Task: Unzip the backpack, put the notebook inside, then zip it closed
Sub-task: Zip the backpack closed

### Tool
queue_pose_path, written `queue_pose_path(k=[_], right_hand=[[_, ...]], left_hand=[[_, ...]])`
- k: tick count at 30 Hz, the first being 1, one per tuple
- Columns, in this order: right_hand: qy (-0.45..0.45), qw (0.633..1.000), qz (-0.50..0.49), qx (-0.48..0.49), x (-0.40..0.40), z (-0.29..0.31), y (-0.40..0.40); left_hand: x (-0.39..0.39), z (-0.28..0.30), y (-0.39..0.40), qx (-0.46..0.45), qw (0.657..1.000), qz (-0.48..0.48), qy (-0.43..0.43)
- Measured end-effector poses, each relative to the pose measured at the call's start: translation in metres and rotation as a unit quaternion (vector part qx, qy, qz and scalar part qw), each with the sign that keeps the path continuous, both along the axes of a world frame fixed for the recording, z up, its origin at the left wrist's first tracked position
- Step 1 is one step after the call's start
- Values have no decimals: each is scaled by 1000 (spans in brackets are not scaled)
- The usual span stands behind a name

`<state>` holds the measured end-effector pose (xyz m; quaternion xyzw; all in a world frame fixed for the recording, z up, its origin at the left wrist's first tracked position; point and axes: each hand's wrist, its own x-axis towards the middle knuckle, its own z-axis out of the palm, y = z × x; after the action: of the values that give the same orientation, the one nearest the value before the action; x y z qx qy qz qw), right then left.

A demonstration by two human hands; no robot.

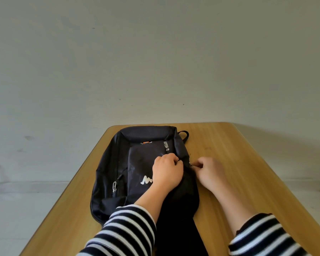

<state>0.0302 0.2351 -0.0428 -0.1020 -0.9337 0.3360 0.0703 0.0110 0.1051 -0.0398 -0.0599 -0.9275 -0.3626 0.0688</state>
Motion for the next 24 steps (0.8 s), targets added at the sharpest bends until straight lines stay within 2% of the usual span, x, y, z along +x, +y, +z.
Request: queue_pose_path(k=[16, 24], right_hand=[[42, 998, -10, -43, -2, 1, 1], [34, 999, 7, -28, 4, 3, 4]], left_hand=[[-26, -5, 3, -3, 1000, -4, 16], [-43, -4, 6, 2, 1000, -9, 12]])
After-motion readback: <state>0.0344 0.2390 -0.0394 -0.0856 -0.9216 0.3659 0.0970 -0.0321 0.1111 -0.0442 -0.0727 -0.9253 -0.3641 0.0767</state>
